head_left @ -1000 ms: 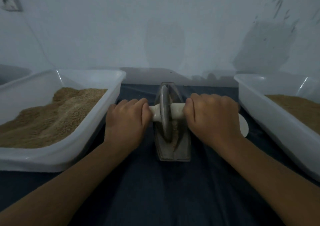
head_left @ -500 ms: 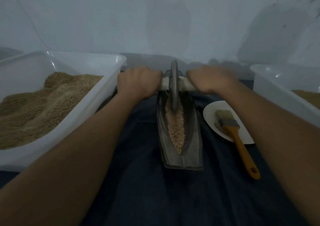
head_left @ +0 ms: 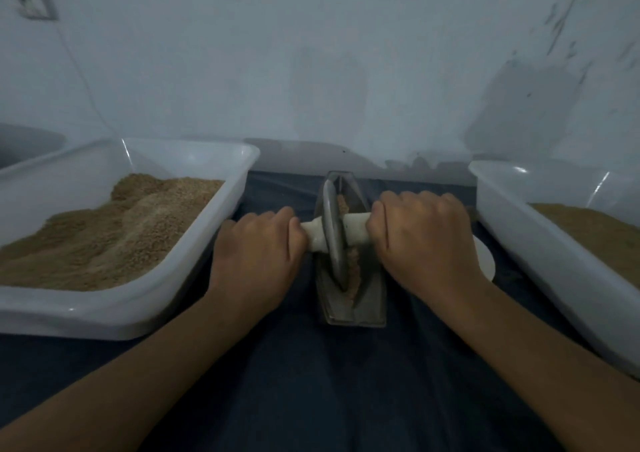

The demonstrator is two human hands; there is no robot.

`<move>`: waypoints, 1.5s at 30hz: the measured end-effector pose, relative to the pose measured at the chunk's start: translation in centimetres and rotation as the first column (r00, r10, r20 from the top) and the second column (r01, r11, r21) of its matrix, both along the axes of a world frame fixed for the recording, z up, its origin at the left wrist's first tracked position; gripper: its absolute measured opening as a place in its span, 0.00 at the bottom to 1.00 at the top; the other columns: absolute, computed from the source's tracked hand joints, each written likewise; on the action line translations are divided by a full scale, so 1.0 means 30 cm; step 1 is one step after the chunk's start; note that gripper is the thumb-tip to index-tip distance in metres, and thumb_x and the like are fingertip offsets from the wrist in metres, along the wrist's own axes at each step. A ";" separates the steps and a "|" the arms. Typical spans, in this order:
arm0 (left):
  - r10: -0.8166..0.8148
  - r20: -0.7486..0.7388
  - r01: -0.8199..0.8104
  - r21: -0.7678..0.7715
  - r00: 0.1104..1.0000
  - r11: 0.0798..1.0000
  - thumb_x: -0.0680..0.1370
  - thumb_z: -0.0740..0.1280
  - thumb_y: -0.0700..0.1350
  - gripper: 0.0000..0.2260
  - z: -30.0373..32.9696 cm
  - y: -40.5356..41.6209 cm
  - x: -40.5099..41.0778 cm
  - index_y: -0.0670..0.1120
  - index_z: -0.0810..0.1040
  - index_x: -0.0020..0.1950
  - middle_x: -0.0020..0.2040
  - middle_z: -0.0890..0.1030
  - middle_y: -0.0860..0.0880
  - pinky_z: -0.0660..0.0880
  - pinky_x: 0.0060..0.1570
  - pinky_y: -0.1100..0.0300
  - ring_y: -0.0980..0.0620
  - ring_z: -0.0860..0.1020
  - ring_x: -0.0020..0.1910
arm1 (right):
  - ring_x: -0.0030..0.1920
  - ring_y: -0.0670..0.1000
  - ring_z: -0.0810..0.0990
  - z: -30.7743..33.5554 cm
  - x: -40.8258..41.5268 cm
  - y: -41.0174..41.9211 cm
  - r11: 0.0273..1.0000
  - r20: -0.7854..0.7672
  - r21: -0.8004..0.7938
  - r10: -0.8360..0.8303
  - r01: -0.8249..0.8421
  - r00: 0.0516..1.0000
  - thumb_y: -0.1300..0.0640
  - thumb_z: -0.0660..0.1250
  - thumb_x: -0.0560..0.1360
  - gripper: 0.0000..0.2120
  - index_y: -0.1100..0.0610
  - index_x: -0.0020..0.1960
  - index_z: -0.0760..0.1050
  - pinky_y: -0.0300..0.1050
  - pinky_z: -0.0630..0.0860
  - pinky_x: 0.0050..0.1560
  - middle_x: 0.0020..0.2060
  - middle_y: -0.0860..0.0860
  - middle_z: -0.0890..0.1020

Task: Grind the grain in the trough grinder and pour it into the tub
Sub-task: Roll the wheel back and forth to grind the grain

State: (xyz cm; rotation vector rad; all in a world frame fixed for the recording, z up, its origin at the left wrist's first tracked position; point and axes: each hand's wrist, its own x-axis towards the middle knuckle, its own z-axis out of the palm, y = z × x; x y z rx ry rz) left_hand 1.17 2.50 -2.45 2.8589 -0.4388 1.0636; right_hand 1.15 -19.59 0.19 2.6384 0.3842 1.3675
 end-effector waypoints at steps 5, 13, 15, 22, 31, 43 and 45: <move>0.026 0.049 -0.039 0.282 0.998 0.959 0.80 0.53 0.45 0.06 0.030 -0.029 0.103 0.50 0.63 0.43 0.38 0.72 0.50 0.62 0.34 0.55 0.47 0.71 0.34 | 0.23 0.49 0.59 -0.035 0.057 -0.037 0.987 -0.141 0.148 -0.049 0.070 0.989 0.49 0.45 0.81 0.23 0.53 0.30 0.63 0.42 0.52 0.29 0.23 0.47 0.65; 0.094 0.011 -0.091 0.397 0.995 0.913 0.83 0.50 0.44 0.16 0.101 -0.098 0.354 0.45 0.77 0.57 0.51 0.81 0.40 0.61 0.36 0.56 0.38 0.81 0.49 | 0.40 0.54 0.73 0.040 0.328 -0.081 0.988 -0.605 -0.029 -0.140 0.154 0.784 0.45 0.49 0.81 0.17 0.55 0.41 0.66 0.48 0.66 0.38 0.38 0.49 0.71; 0.114 -0.095 -0.075 0.349 0.989 0.934 0.84 0.54 0.46 0.14 0.117 -0.102 0.397 0.48 0.78 0.61 0.57 0.80 0.40 0.65 0.42 0.51 0.36 0.80 0.55 | 0.45 0.56 0.75 0.061 0.383 -0.089 0.988 -0.643 -0.113 -0.151 0.101 0.751 0.54 0.63 0.82 0.08 0.59 0.48 0.70 0.50 0.72 0.43 0.45 0.53 0.76; 0.114 -0.025 -0.102 0.292 0.993 0.951 0.82 0.57 0.44 0.12 0.127 -0.135 0.318 0.48 0.80 0.52 0.45 0.81 0.45 0.64 0.36 0.57 0.42 0.81 0.44 | 0.36 0.52 0.68 0.015 0.330 -0.100 0.975 -0.663 0.096 -0.088 0.201 0.744 0.52 0.49 0.82 0.13 0.54 0.41 0.64 0.46 0.61 0.34 0.39 0.52 0.71; 0.032 0.086 -0.042 0.112 0.996 0.993 0.80 0.62 0.43 0.09 0.024 -0.031 0.020 0.48 0.68 0.39 0.34 0.72 0.49 0.62 0.34 0.54 0.47 0.68 0.31 | 0.23 0.52 0.61 -0.021 0.020 -0.026 0.998 -0.080 0.067 -0.008 0.013 0.997 0.54 0.48 0.81 0.18 0.54 0.33 0.65 0.42 0.53 0.29 0.25 0.49 0.65; 0.100 0.078 -0.120 0.311 0.992 0.943 0.77 0.64 0.38 0.06 0.017 -0.054 0.209 0.45 0.69 0.42 0.36 0.76 0.44 0.59 0.32 0.59 0.45 0.76 0.33 | 0.31 0.52 0.65 0.005 0.194 -0.034 0.995 -0.343 -0.041 -0.103 0.094 0.934 0.55 0.38 0.78 0.17 0.57 0.37 0.59 0.47 0.61 0.33 0.32 0.51 0.64; 0.111 0.008 -0.109 0.268 0.994 0.957 0.82 0.58 0.40 0.05 0.031 -0.059 0.280 0.45 0.69 0.46 0.41 0.76 0.41 0.62 0.33 0.57 0.40 0.78 0.40 | 0.36 0.53 0.68 0.052 0.303 -0.051 0.991 -0.483 -0.098 -0.131 0.095 0.866 0.53 0.43 0.81 0.17 0.56 0.39 0.64 0.49 0.63 0.38 0.35 0.51 0.67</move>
